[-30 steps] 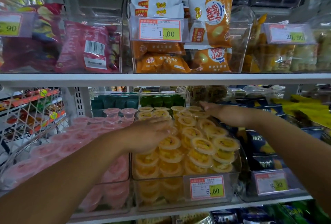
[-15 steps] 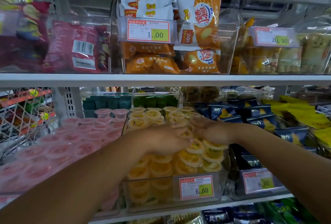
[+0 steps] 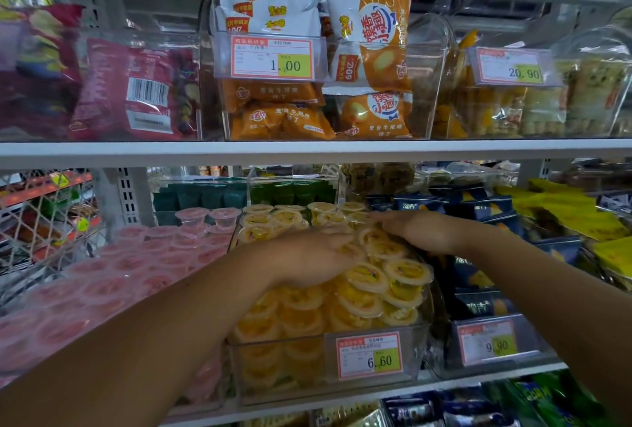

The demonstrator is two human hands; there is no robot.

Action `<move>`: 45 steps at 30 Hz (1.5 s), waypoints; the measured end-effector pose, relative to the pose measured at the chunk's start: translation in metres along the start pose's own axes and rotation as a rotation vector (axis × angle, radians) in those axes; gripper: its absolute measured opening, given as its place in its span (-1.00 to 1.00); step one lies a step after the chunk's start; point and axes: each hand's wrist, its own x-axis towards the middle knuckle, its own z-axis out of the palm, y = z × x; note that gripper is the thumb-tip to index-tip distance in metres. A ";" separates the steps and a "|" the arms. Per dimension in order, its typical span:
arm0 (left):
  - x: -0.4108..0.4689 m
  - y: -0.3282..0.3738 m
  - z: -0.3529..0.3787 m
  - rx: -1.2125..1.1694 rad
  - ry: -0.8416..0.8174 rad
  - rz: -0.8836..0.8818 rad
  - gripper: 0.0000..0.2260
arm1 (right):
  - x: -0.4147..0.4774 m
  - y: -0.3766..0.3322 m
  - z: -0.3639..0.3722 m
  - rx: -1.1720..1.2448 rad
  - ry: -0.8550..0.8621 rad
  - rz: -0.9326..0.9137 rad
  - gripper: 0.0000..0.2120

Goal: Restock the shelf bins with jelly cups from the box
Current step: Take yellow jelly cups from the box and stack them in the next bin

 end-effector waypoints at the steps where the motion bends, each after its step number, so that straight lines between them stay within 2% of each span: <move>1: 0.002 0.002 -0.001 -0.019 0.011 0.007 -0.50 | -0.004 0.003 -0.003 -0.011 0.010 -0.005 -0.57; 5: 0.015 0.009 -0.004 -0.064 0.039 0.049 -0.56 | -0.016 0.012 -0.002 -0.137 0.020 -0.044 -0.56; 10: 0.032 0.011 -0.002 0.018 0.028 0.062 -0.59 | -0.031 0.015 0.006 -0.117 -0.014 -0.164 -0.55; 13: 0.044 0.003 -0.002 0.052 -0.031 0.003 -0.57 | -0.032 0.019 0.014 -0.227 -0.055 -0.131 -0.52; 24: 0.067 0.001 0.000 -0.078 -0.006 -0.081 -0.51 | -0.031 0.020 0.031 -0.337 0.015 -0.099 -0.51; 30: 0.064 -0.001 0.004 -0.030 0.003 -0.059 -0.57 | -0.030 0.021 0.029 -0.369 0.048 -0.085 -0.51; 35: 0.057 -0.001 0.005 0.056 -0.030 0.019 -0.54 | -0.038 0.020 0.019 -0.226 0.094 -0.112 -0.52; 37: 0.054 0.001 0.002 0.049 -0.035 0.028 -0.50 | -0.036 0.018 0.019 -0.250 0.082 -0.111 -0.52; 41: 0.042 0.005 -0.007 -0.015 0.001 0.038 -0.55 | -0.031 0.016 0.026 -0.323 0.022 -0.081 -0.51; 45: 0.020 0.002 -0.006 0.060 -0.066 -0.006 -0.40 | -0.030 0.014 0.023 -0.343 -0.013 -0.051 -0.50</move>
